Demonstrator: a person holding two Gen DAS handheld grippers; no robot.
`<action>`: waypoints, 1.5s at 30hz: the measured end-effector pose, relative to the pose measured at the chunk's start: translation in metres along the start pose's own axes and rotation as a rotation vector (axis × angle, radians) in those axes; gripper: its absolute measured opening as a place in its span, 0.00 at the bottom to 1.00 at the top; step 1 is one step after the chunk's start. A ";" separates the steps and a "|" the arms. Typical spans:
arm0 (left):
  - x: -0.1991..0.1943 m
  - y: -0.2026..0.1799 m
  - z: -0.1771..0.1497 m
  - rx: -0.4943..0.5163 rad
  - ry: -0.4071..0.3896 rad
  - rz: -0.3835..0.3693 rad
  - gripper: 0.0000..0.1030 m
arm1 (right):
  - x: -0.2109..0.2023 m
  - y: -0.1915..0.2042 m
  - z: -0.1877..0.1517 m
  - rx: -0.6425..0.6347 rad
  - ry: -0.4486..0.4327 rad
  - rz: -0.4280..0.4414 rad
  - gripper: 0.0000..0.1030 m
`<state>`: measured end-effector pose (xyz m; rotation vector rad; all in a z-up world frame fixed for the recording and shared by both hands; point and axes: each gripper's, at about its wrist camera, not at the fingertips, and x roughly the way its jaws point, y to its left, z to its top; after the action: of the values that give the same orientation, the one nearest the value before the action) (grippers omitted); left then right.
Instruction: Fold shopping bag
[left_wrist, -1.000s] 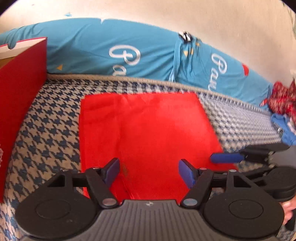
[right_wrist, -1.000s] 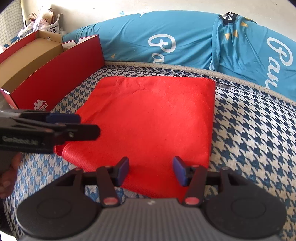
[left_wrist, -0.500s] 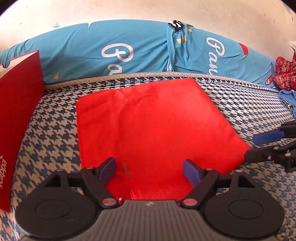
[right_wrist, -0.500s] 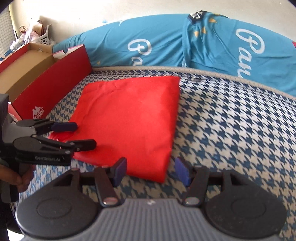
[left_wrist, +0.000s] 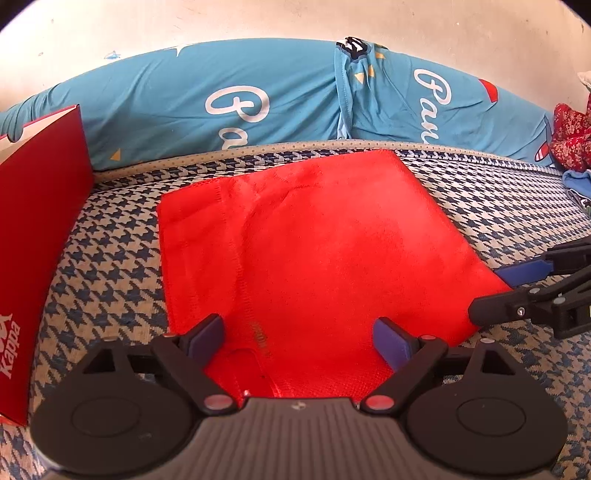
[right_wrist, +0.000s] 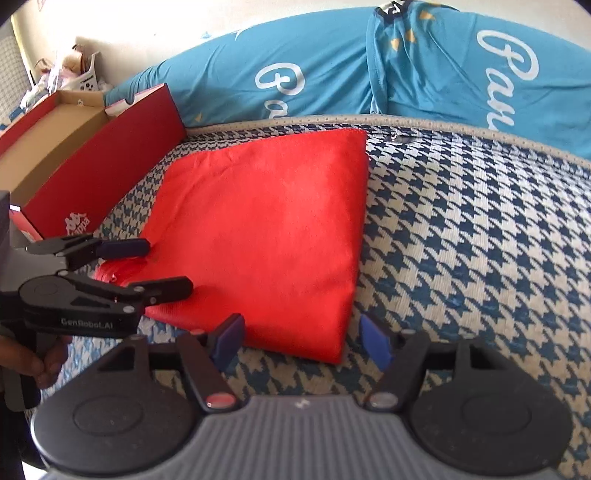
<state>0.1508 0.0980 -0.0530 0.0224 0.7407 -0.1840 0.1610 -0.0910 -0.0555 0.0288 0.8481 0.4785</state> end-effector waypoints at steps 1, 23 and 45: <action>0.000 0.000 0.000 0.001 0.000 0.001 0.86 | 0.000 -0.001 0.001 0.012 0.000 0.005 0.58; -0.009 0.003 -0.009 0.039 0.031 0.015 0.96 | -0.027 0.008 -0.017 0.009 0.057 0.024 0.24; -0.006 0.003 -0.009 0.034 0.024 0.019 0.99 | -0.020 -0.021 0.002 0.158 -0.034 0.142 0.37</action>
<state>0.1410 0.1031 -0.0558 0.0638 0.7609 -0.1785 0.1599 -0.1181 -0.0440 0.2435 0.8523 0.5410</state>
